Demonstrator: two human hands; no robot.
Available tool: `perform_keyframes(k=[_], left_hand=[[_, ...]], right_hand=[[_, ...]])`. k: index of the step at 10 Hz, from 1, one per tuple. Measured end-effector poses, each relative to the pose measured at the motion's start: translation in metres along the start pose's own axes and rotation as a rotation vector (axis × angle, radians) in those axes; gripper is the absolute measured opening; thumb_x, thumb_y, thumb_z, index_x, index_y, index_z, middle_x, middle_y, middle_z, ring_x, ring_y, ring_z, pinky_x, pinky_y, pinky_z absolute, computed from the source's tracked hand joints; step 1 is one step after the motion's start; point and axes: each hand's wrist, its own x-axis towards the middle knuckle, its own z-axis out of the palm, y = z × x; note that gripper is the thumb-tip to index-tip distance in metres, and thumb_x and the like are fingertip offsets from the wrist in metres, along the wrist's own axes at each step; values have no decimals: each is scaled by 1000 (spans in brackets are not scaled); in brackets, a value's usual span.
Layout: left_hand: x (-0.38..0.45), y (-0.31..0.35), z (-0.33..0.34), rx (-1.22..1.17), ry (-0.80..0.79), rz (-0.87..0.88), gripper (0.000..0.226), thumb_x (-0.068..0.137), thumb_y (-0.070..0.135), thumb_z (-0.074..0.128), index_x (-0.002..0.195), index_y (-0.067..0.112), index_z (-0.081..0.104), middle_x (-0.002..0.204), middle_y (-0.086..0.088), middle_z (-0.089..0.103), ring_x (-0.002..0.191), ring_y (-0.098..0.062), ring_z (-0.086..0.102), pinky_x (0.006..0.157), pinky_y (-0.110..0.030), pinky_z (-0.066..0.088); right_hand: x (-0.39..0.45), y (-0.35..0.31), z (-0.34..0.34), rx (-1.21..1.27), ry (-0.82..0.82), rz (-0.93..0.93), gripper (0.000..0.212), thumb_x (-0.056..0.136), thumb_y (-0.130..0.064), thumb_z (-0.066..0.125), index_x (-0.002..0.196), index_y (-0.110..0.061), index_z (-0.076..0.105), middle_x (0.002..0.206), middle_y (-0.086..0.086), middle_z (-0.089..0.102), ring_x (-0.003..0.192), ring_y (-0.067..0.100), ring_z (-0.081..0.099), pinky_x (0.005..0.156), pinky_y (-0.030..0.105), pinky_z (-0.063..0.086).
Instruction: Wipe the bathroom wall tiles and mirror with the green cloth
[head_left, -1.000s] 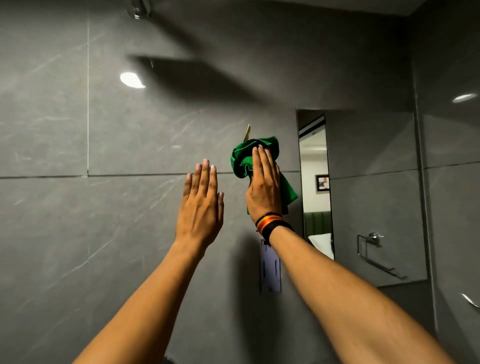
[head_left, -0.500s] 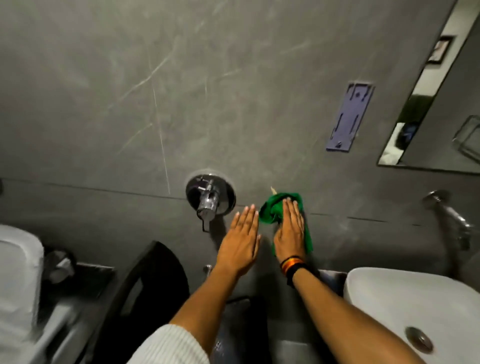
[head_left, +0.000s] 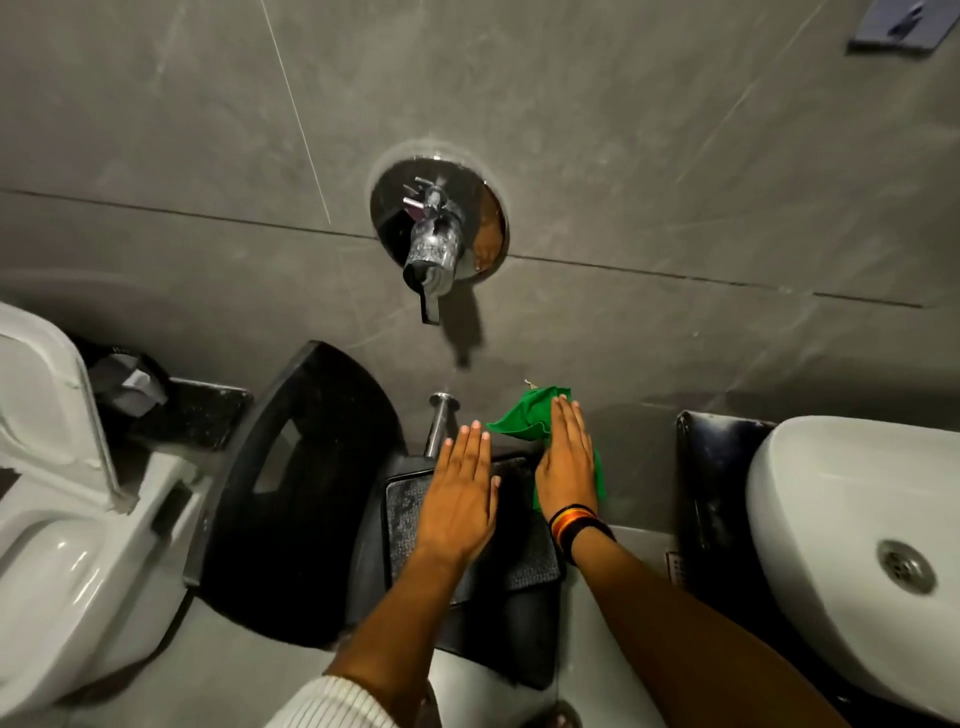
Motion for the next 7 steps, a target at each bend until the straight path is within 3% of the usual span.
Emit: perform_keyframes(k=[1,3,4,6,7], left_hand=[[0,-6,9,-8,-24,-13,65,111,38,15,165,7,-5,176,-12,-10,163,-25,-13,134,-44,-1],[0,-23,18,-14,-40,-48,65,111,36,18,165,6,-1,176,-13,-7,163,-25,-12,133,-41,-9],[-1,-27,18,-3,-39,-36,65,111,37,15,165,6,-2,176,-13,-8,163,-25,-12,134,-43,-5],[16,-26,-6,-5,-6,15,64,110,36,14,165,6,-3,175,-14,-9,163,-27,-12,134,-45,-3],[28,-14,-20,-33,46,113,64,110,34,18,165,6,1,176,-14,-3,163,-27,-8,132,-45,-9]], right_hand=[[4,6,13,-9,-35,16,77,84,11,42,154,-13,19,164,5,19,152,19,11,124,40,17],[11,5,44,-177,-342,-42,68,97,-21,40,155,-12,6,166,5,-2,152,21,-9,121,51,-5],[-3,6,52,-191,-384,-58,62,101,-25,33,155,-11,7,166,6,-3,152,19,-10,123,51,-5],[9,-5,32,-178,-226,-102,59,103,-27,27,155,-10,4,165,7,-5,152,19,-10,124,47,-5],[26,-17,7,-156,-126,-126,60,103,-28,27,155,-11,2,165,6,-6,152,17,-11,124,46,-3]])
